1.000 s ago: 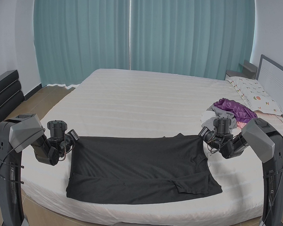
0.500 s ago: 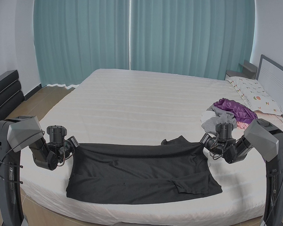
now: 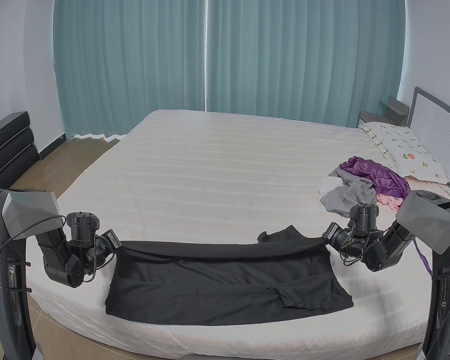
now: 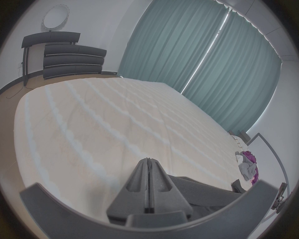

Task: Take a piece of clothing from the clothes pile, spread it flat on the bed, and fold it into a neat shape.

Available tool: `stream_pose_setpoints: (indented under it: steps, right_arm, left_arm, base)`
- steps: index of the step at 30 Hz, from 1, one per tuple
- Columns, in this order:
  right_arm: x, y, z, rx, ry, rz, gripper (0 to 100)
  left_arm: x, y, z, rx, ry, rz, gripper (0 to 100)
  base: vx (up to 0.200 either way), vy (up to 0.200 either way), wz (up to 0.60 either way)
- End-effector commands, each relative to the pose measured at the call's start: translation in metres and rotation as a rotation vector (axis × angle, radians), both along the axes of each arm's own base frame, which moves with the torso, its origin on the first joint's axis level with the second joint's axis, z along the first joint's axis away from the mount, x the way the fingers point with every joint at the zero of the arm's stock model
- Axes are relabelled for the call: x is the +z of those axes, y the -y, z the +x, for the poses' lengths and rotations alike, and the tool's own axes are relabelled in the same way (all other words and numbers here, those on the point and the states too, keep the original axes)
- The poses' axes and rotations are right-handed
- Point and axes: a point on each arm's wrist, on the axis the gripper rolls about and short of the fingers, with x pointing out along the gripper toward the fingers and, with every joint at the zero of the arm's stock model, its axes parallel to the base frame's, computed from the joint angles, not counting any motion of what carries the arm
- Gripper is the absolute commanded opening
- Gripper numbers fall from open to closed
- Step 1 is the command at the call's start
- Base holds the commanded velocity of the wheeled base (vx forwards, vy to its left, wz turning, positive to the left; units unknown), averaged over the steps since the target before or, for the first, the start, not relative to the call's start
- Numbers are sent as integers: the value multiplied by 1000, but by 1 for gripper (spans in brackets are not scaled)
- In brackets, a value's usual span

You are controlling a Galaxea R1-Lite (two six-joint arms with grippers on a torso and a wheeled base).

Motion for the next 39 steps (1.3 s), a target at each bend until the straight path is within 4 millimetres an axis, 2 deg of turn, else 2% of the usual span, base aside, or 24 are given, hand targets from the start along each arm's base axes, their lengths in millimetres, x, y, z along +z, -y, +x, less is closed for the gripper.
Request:
stream_pose_setpoints:
  steps: [1,5,12,20,24,25,26,27,33,35,39]
  right_arm:
    - [-9,3,-14,-1,-29,-2,0]
    - [-23,7,-30,13,-96,3,0]
    - [-27,16,-43,6,-108,13,0]
    - [-38,15,-50,12,-143,7,0]
    - [-37,15,-55,11,-124,10,0]
    - [-38,16,-57,12,-123,9,0]
    - [-38,16,-57,12,-123,9,0]
    - [-39,16,-59,13,-113,8,100]
    - [-28,15,-65,17,-63,14,100]
    - [-21,16,-65,10,-39,24,100]
    - [-19,19,-59,-9,-25,49,100]
  left_arm:
    - [-9,4,-18,-11,-51,1,0]
    - [-14,13,-35,-39,-74,5,0]
    - [-16,15,-54,-42,-73,10,0]
    - [-27,15,-58,-42,-103,11,0]
    - [-29,14,-58,-39,-102,11,0]
    - [-29,14,-58,-39,-105,11,100]
    - [-29,14,-58,-39,-105,11,100]
    - [-31,15,-59,-41,-110,11,100]
    - [-30,14,-60,-32,-111,6,100]
    - [-21,10,-56,-15,-73,-2,100]
    - [-13,9,-43,19,-7,-63,100]
  base:
    - [0,0,0]
    - [0,0,0]
    - [0,0,0]
    - [0,0,0]
    - [0,0,0]
    - [0,0,0]
    - [0,0,0]
    - [0,0,0]
    - [0,0,0]
    - [0,0,0]
    - [0,0,0]
